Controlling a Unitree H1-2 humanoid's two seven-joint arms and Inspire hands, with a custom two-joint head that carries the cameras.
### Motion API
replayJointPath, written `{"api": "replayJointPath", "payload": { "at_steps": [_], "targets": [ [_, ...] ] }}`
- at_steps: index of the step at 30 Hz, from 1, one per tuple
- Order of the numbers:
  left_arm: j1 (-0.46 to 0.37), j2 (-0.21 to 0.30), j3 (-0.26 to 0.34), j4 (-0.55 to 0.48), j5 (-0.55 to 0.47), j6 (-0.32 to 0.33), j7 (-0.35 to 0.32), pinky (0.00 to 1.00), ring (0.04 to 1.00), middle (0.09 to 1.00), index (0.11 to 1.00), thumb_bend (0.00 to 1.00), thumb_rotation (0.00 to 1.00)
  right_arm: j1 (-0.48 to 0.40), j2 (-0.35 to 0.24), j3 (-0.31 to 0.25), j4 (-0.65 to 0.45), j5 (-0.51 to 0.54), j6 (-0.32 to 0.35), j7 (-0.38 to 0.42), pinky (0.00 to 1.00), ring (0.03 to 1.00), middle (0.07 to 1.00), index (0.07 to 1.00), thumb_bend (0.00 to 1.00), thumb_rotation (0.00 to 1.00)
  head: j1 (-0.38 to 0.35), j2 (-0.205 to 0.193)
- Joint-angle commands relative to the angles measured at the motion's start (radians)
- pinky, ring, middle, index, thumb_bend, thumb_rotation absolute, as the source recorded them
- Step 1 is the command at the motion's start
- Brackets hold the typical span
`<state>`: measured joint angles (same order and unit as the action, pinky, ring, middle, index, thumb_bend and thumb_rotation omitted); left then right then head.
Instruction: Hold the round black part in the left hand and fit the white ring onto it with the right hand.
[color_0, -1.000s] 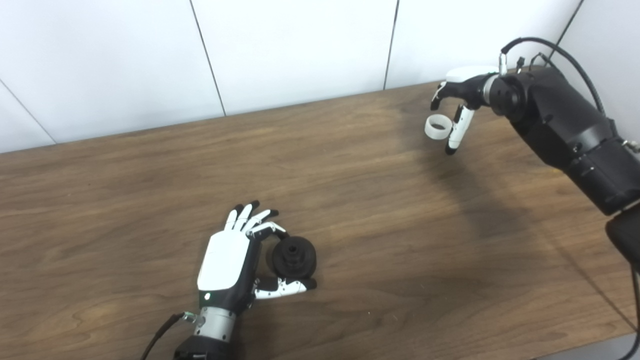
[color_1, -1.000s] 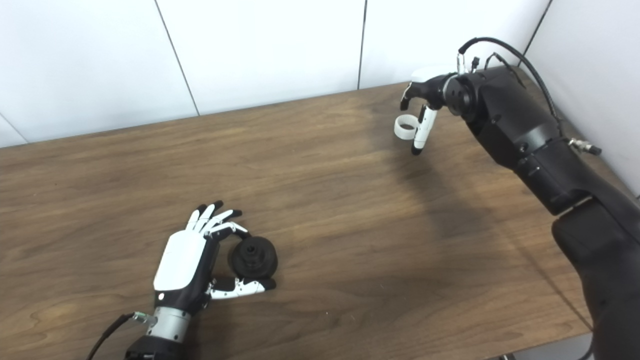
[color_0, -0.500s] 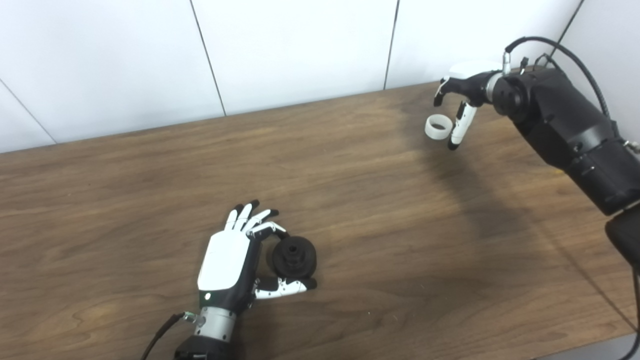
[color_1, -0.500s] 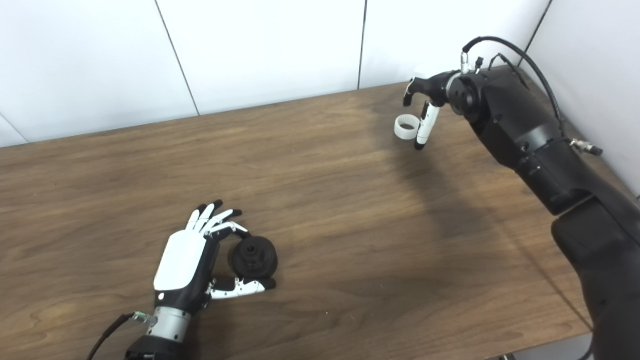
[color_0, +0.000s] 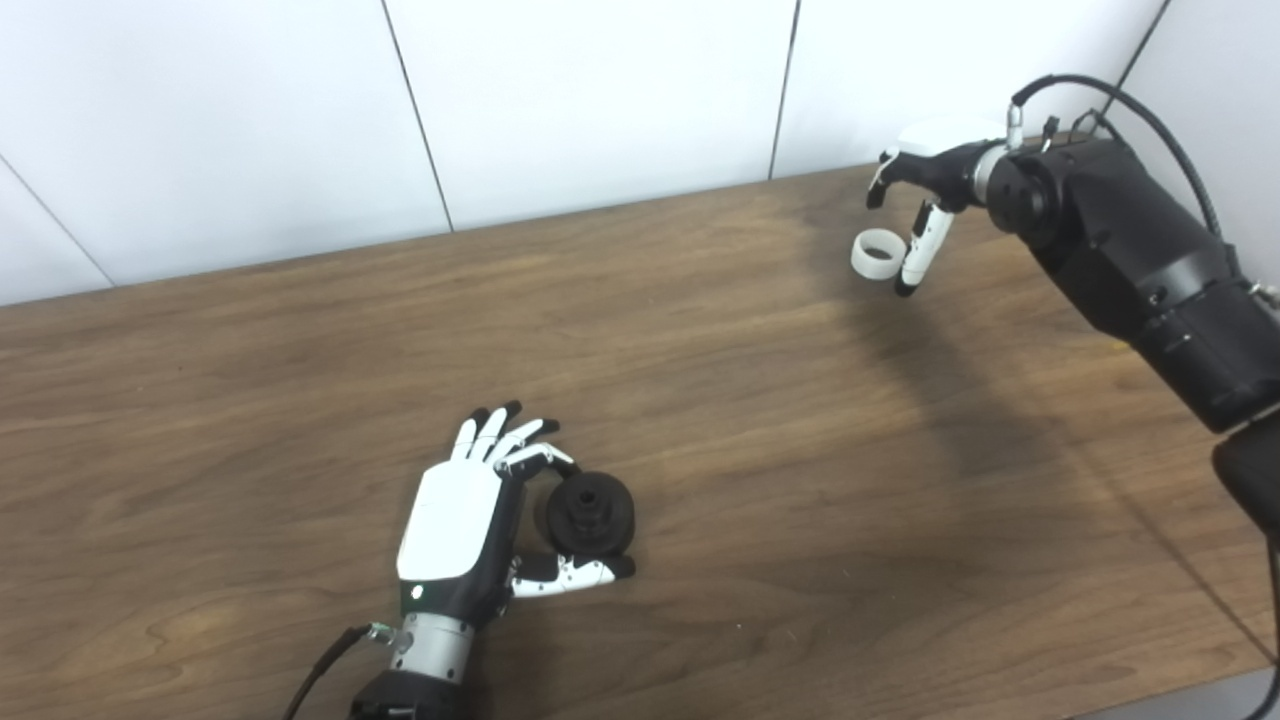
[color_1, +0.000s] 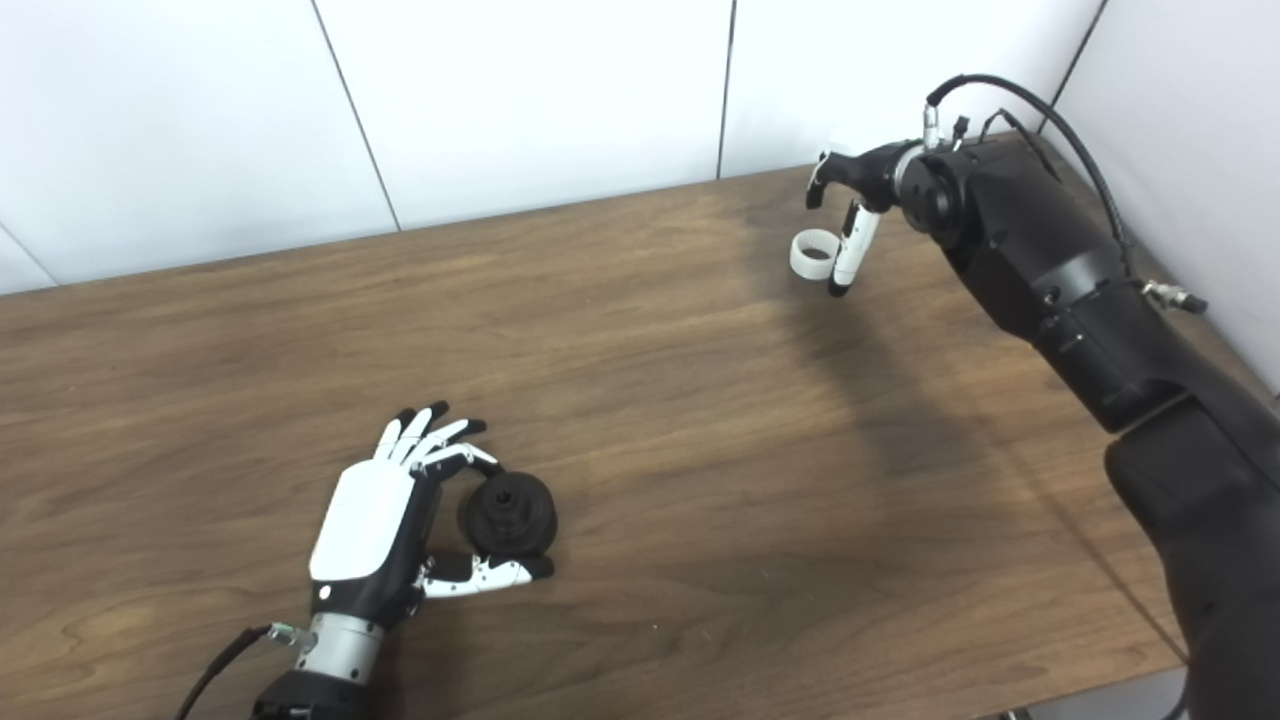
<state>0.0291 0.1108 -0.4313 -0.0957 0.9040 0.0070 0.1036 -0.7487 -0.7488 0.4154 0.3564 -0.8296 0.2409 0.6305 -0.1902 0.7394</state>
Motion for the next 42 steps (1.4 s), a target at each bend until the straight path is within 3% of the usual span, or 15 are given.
{"api": "replayJointPath", "payload": {
  "at_steps": [1, 14, 28, 42],
  "targets": [
    [0.056, -0.008, -0.022, 0.072, 0.01, 0.013, 0.011, 1.0, 0.961, 0.838, 0.487, 0.52, 0.06, -0.036, -0.011, -0.018, -0.007, -0.008, -0.002, -0.029, 1.0, 1.0, 0.989, 0.78, 0.93, 0.24, -0.001, 0.0],
    [0.058, -0.006, -0.026, 0.071, 0.015, 0.012, 0.012, 1.0, 0.959, 0.836, 0.486, 0.52, 0.06, -0.013, -0.005, -0.024, -0.008, -0.014, -0.003, -0.056, 1.0, 1.0, 0.986, 0.784, 0.92, 0.22, 0.008, -0.002],
    [0.061, -0.008, -0.025, 0.069, 0.017, 0.009, 0.017, 1.0, 0.958, 0.836, 0.486, 0.52, 0.06, 0.021, 0.013, -0.031, -0.045, -0.048, 0.02, -0.102, 1.0, 1.0, 1.0, 0.946, 0.96, 0.24, 0.001, -0.017],
    [0.063, -0.007, -0.027, 0.071, 0.02, 0.008, 0.015, 1.0, 0.958, 0.836, 0.487, 0.52, 0.06, 0.053, 0.027, -0.039, -0.048, -0.084, 0.026, -0.156, 1.0, 1.0, 1.0, 0.939, 0.93, 0.25, -0.006, -0.018]
  ]
}}
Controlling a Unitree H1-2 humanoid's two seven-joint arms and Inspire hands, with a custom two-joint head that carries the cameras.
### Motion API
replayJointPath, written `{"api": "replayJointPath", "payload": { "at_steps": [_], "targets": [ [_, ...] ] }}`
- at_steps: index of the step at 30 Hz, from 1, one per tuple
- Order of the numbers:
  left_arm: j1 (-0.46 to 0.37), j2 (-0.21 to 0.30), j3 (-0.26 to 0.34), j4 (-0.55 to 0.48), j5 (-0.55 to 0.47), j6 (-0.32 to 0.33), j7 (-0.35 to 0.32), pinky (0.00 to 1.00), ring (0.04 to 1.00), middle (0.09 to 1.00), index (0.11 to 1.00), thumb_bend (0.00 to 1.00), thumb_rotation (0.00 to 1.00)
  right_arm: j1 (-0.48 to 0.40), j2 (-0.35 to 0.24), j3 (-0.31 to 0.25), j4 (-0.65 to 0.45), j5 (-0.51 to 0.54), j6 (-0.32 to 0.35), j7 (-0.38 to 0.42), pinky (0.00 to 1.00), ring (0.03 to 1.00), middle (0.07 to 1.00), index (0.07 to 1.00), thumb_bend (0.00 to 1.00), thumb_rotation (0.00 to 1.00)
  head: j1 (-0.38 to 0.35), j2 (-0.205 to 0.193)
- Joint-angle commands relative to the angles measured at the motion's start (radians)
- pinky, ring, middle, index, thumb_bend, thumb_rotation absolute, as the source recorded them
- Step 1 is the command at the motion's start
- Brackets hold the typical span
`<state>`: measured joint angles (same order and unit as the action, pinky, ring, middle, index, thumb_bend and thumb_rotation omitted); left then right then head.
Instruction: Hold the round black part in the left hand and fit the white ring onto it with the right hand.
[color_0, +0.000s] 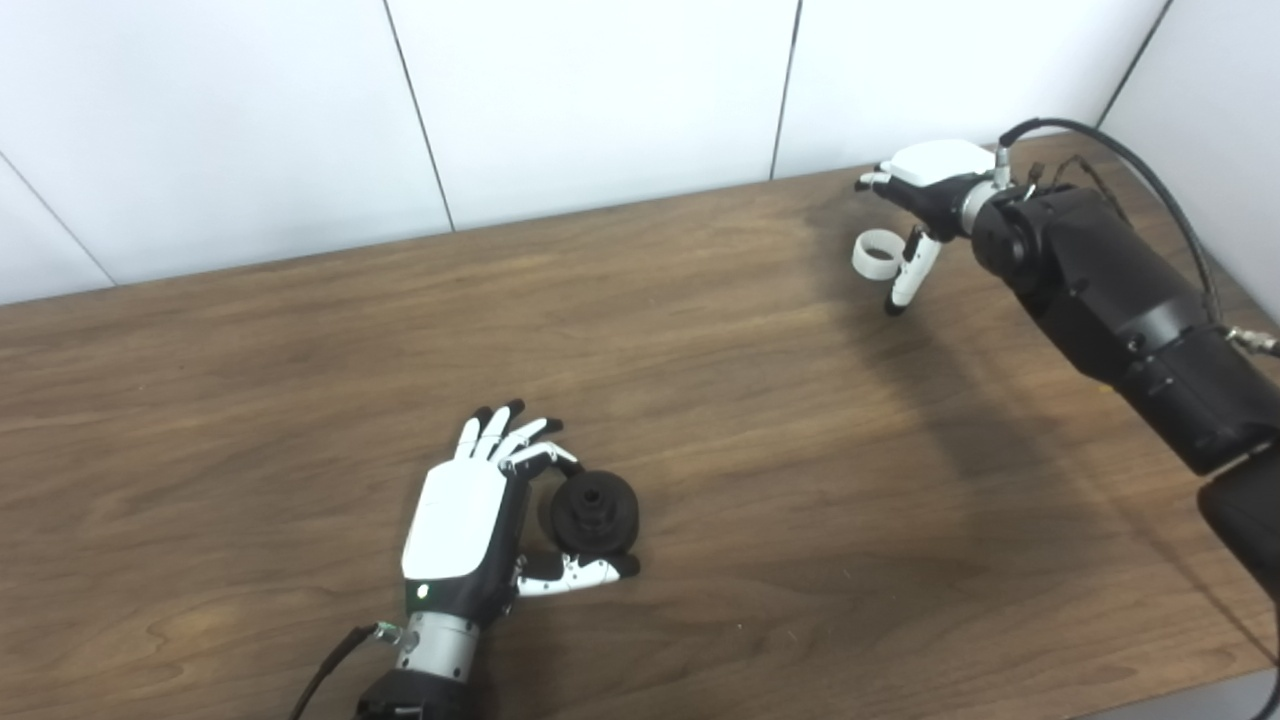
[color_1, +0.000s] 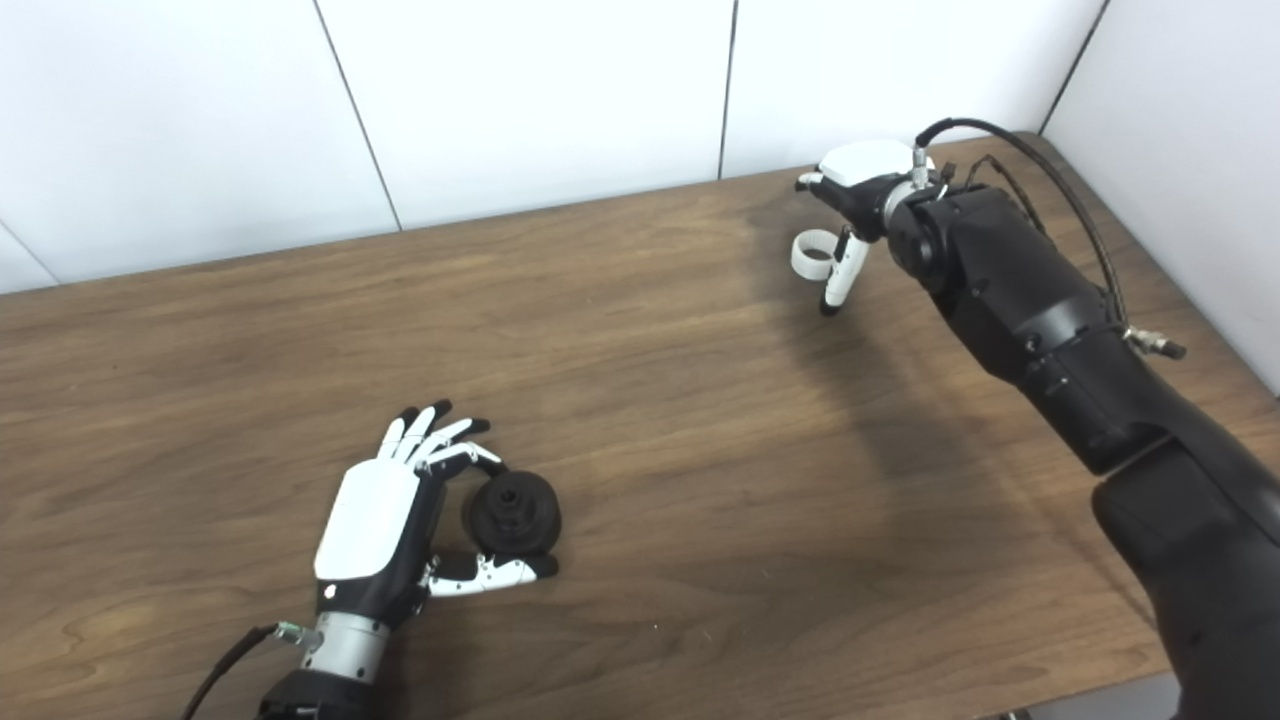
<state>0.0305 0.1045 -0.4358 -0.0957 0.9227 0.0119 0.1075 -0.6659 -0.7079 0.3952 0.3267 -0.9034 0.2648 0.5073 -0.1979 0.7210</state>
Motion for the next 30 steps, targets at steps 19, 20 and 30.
{"api": "replayJointPath", "payload": {
  "at_steps": [19, 20, 30],
  "targets": [
    [0.053, -0.007, -0.025, 0.067, 0.006, 0.011, 0.006, 1.0, 0.955, 0.838, 0.486, 0.52, 0.06, -0.041, -0.028, -0.008, 0.001, -0.018, -0.017, -0.023, 1.0, 1.0, 0.998, 0.724, 0.91, 0.23, 0.012, 0.015],
    [0.052, -0.008, -0.025, 0.067, 0.004, 0.012, 0.004, 1.0, 0.955, 0.839, 0.486, 0.52, 0.06, -0.043, -0.029, -0.008, 0.004, -0.017, -0.02, -0.024, 1.0, 1.0, 0.997, 0.721, 0.91, 0.23, 0.014, 0.018],
    [0.047, -0.014, -0.025, 0.068, 0.005, 0.018, 0.002, 1.0, 0.959, 0.843, 0.487, 0.52, 0.06, -0.049, -0.028, -0.013, 0.023, -0.01, -0.052, -0.037, 0.99, 1.0, 0.966, 0.681, 0.9, 0.21, 0.019, 0.028]
  ]
}}
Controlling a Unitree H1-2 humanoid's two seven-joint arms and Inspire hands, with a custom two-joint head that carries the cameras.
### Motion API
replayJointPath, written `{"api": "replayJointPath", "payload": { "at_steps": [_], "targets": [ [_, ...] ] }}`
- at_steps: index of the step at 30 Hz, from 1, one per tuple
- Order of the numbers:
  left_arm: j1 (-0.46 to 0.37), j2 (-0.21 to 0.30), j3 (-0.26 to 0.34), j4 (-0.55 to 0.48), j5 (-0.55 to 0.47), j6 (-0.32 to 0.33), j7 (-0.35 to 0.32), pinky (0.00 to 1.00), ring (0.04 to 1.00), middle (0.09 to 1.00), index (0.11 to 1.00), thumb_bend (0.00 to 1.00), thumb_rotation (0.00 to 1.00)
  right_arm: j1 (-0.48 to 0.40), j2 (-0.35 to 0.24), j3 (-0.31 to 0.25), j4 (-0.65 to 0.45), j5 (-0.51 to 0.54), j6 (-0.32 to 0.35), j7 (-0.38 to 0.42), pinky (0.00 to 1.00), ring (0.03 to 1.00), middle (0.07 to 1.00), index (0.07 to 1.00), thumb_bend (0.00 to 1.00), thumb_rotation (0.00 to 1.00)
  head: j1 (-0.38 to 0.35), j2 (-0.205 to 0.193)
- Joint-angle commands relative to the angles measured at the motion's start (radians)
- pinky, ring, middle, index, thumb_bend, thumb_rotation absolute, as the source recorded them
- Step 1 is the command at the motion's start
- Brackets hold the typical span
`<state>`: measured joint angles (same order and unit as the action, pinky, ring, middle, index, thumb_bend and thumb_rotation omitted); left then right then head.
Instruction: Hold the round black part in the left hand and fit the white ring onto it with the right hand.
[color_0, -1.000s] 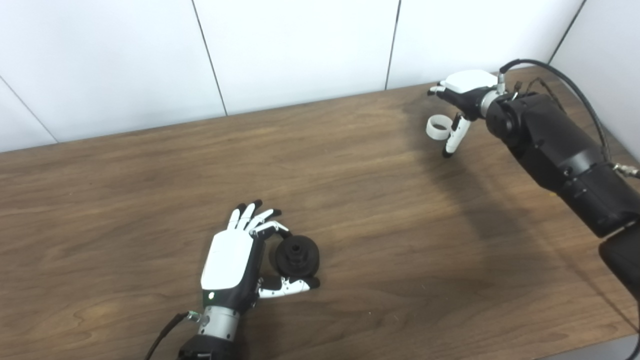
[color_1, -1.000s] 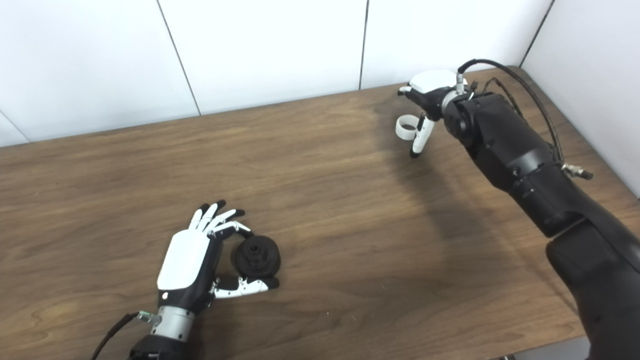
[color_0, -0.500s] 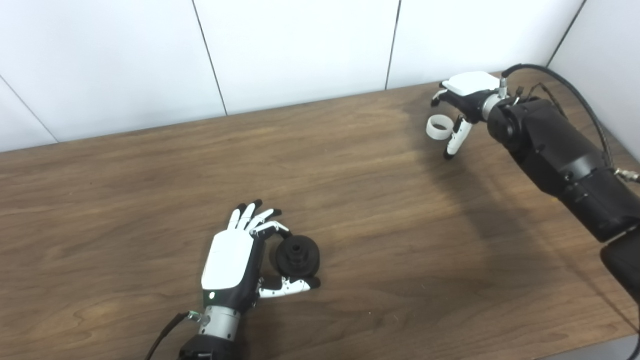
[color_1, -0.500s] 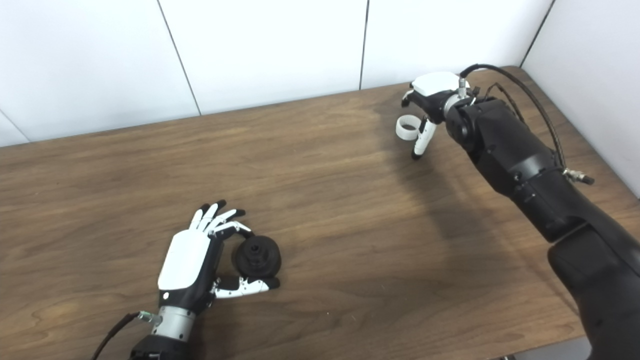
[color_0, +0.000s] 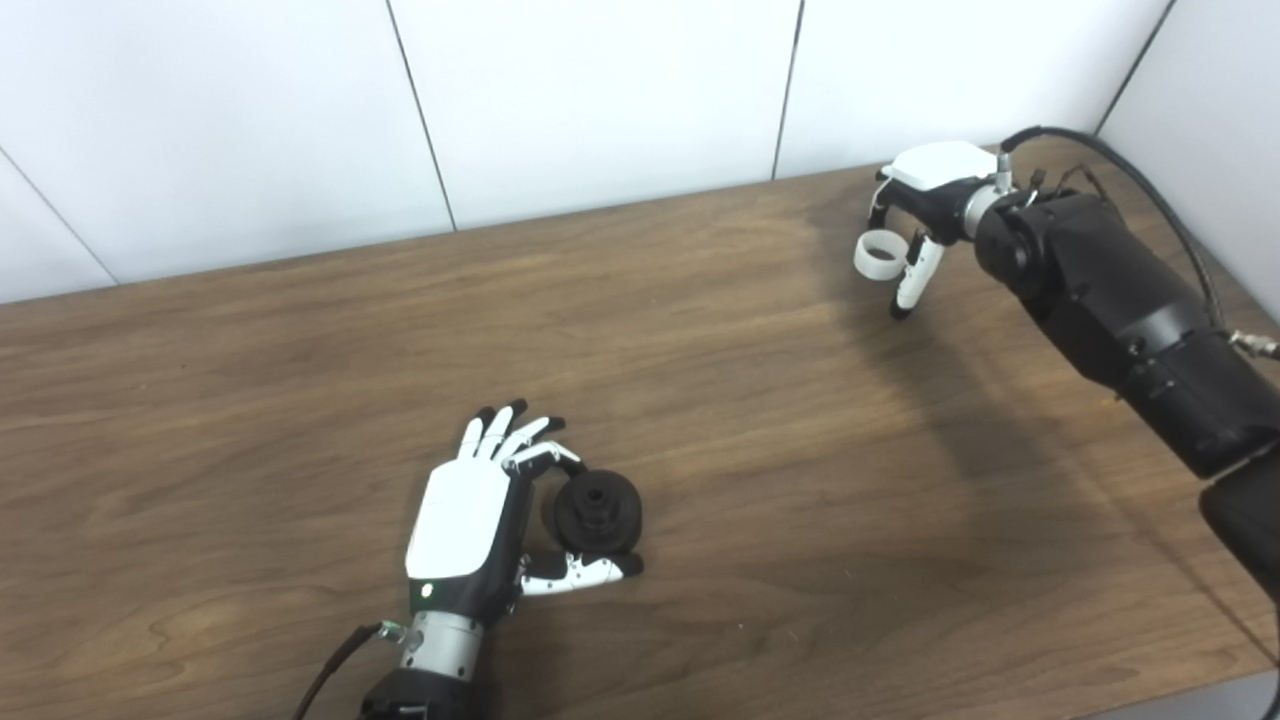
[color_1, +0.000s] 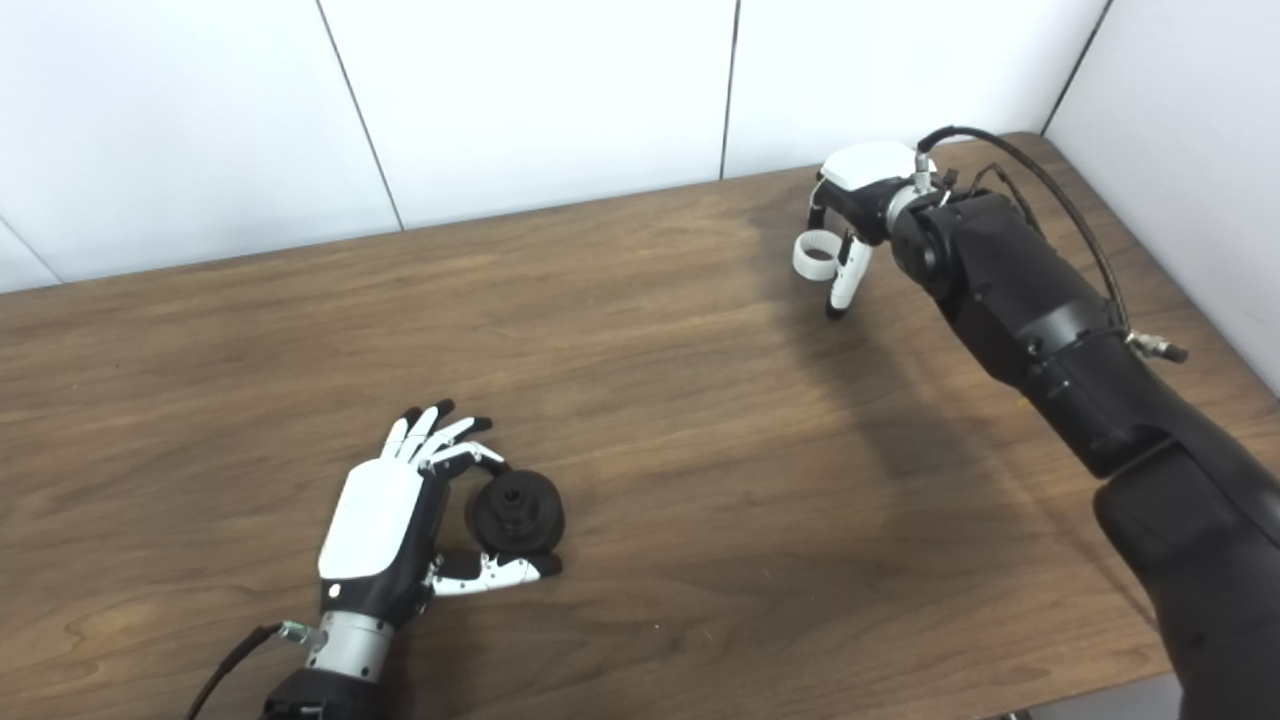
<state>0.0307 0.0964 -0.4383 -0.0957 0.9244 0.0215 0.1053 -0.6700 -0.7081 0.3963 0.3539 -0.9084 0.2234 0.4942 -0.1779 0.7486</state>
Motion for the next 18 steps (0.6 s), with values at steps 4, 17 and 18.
{"api": "replayJointPath", "payload": {
  "at_steps": [4, 17, 18],
  "targets": [
    [0.047, -0.006, -0.026, 0.064, 0.011, 0.012, 0.002, 1.0, 0.956, 0.842, 0.486, 0.52, 0.06, -0.042, -0.023, -0.02, -0.004, 0.002, -0.014, -0.031, 0.97, 1.0, 0.951, 0.663, 0.9, 0.21, 0.001, 0.007],
    [0.046, -0.007, -0.031, 0.076, 0.01, 0.002, 0.014, 1.0, 0.953, 0.837, 0.485, 0.52, 0.05, -0.043, -0.023, -0.012, 0.006, 0.007, -0.027, -0.039, 0.99, 1.0, 0.929, 0.661, 0.89, 0.19, 0.003, 0.005],
    [0.046, -0.007, -0.032, 0.076, 0.012, 0.003, 0.014, 1.0, 0.953, 0.837, 0.485, 0.52, 0.05, -0.043, -0.024, -0.012, 0.007, 0.008, -0.033, -0.043, 0.98, 1.0, 0.926, 0.66, 0.89, 0.18, 0.005, 0.006]
  ]
}}
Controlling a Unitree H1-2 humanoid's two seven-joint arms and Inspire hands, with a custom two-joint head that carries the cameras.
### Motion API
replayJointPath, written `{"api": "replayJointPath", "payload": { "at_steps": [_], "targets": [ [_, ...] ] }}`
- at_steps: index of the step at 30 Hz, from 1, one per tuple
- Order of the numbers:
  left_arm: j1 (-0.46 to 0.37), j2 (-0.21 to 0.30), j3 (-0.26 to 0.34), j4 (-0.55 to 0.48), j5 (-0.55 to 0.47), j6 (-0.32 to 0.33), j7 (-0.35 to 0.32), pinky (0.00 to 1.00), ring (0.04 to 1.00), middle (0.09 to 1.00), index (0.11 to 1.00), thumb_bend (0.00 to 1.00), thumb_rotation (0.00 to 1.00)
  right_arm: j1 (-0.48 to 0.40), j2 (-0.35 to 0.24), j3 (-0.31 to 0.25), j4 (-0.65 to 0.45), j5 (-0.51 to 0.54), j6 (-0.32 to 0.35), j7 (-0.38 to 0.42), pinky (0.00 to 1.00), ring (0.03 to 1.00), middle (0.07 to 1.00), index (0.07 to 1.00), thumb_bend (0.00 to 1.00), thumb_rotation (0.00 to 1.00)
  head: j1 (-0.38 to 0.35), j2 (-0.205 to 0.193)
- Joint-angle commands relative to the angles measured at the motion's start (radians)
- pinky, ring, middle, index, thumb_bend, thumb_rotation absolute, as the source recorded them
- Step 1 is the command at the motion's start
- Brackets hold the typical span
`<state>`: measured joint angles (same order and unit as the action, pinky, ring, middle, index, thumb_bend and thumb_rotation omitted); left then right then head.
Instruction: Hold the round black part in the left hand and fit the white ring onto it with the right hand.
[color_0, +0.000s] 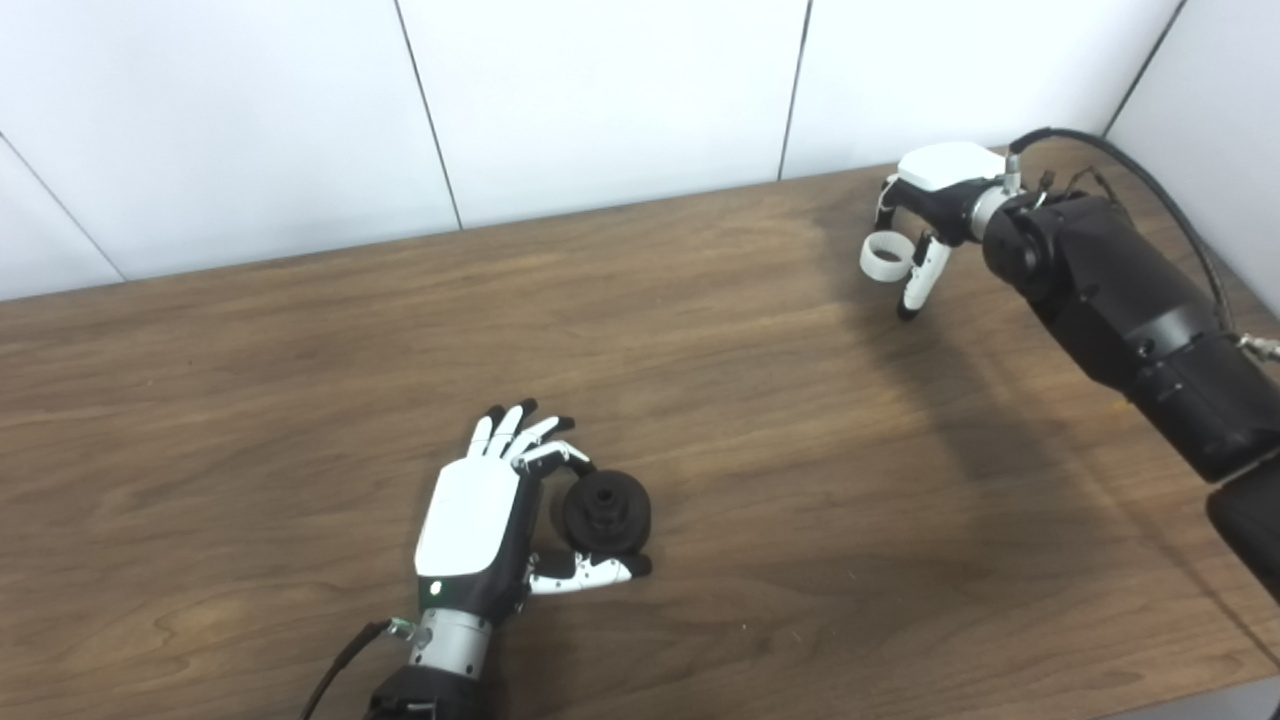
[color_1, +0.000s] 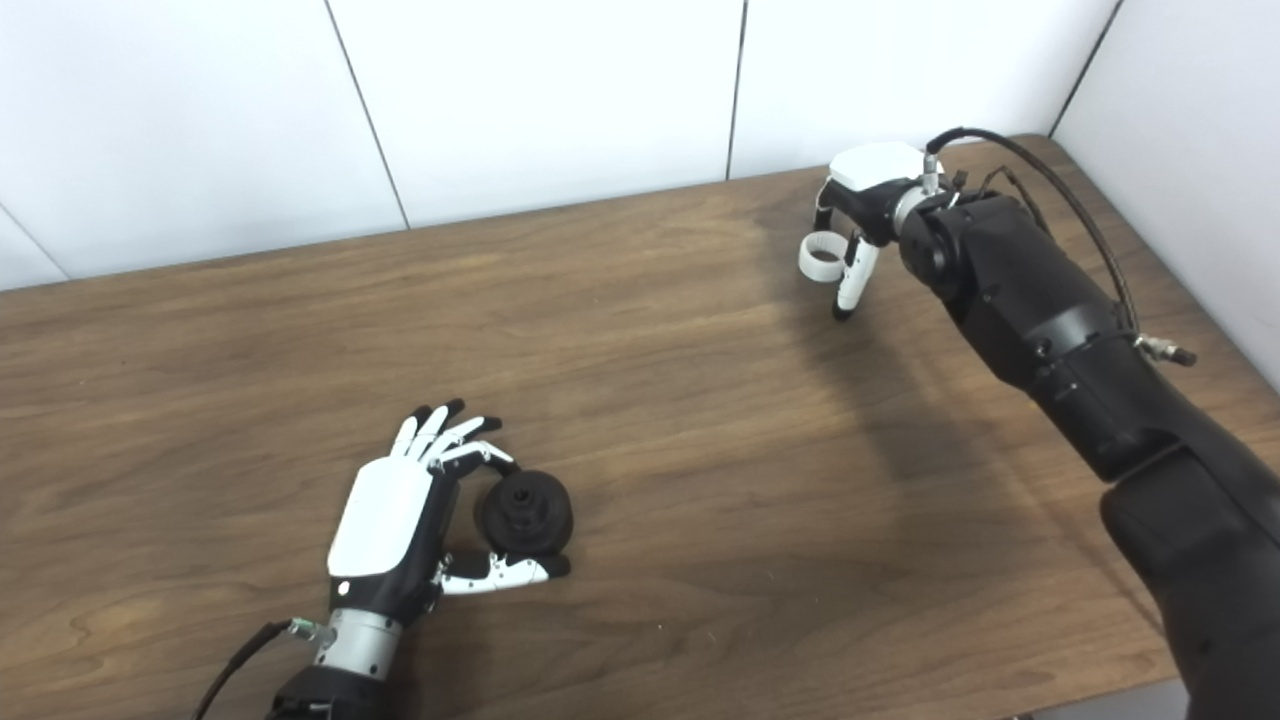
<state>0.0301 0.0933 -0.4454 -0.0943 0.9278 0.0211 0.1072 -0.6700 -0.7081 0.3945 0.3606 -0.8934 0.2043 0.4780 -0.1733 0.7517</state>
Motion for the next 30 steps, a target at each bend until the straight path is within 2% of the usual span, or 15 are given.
{"api": "replayJointPath", "payload": {
  "at_steps": [1, 8, 9, 10, 12, 18, 30],
  "targets": [
    [0.047, -0.004, -0.025, 0.074, 0.009, 0.004, 0.01, 1.0, 0.953, 0.838, 0.485, 0.52, 0.05, -0.043, -0.023, -0.011, 0.003, -0.005, -0.02, -0.033, 0.97, 1.0, 0.924, 0.657, 0.89, 0.18, 0.0, 0.003],
    [0.047, -0.005, -0.027, 0.072, 0.013, 0.008, 0.011, 1.0, 0.953, 0.838, 0.486, 0.52, 0.06, -0.039, -0.022, -0.023, 0.006, 0.008, -0.044, -0.063, 0.95, 0.998, 0.912, 0.604, 0.86, 0.14, 0.003, 0.006],
    [0.047, -0.005, -0.027, 0.072, 0.011, 0.006, 0.011, 1.0, 0.953, 0.838, 0.486, 0.52, 0.06, -0.037, -0.02, -0.027, 0.004, 0.013, -0.045, -0.068, 0.95, 0.996, 0.91, 0.537, 0.66, 0.14, 0.003, 0.006],
    [0.048, -0.005, -0.027, 0.072, 0.01, 0.006, 0.009, 1.0, 0.953, 0.838, 0.486, 0.52, 0.06, -0.035, -0.019, -0.032, 0.001, 0.018, -0.046, -0.074, 0.95, 0.994, 0.908, 0.514, 0.59, 0.14, 0.005, 0.004],
    [0.048, -0.006, -0.026, 0.071, 0.007, 0.005, 0.009, 1.0, 0.954, 0.84, 0.486, 0.52, 0.06, -0.029, -0.016, -0.039, -0.004, 0.021, -0.045, -0.087, 0.95, 0.983, 0.896, 0.494, 0.54, 0.14, 0.007, 0.007],
    [0.048, -0.009, -0.027, 0.071, 0.01, 0.009, 0.007, 1.0, 0.957, 0.841, 0.486, 0.52, 0.06, -0.02, -0.018, -0.044, -0.004, 0.028, -0.063, -0.105, 0.93, 0.96, 0.871, 0.484, 0.52, 0.13, 0.014, 0.009],
    [0.046, -0.011, -0.03, 0.068, 0.017, 0.012, 0.008, 1.0, 0.955, 0.84, 0.486, 0.52, 0.06, -0.019, -0.023, -0.046, -0.002, 0.043, -0.054, -0.093, 0.95, 0.973, 0.875, 0.485, 0.52, 0.13, 0.021, 0.007]
  ]
}}
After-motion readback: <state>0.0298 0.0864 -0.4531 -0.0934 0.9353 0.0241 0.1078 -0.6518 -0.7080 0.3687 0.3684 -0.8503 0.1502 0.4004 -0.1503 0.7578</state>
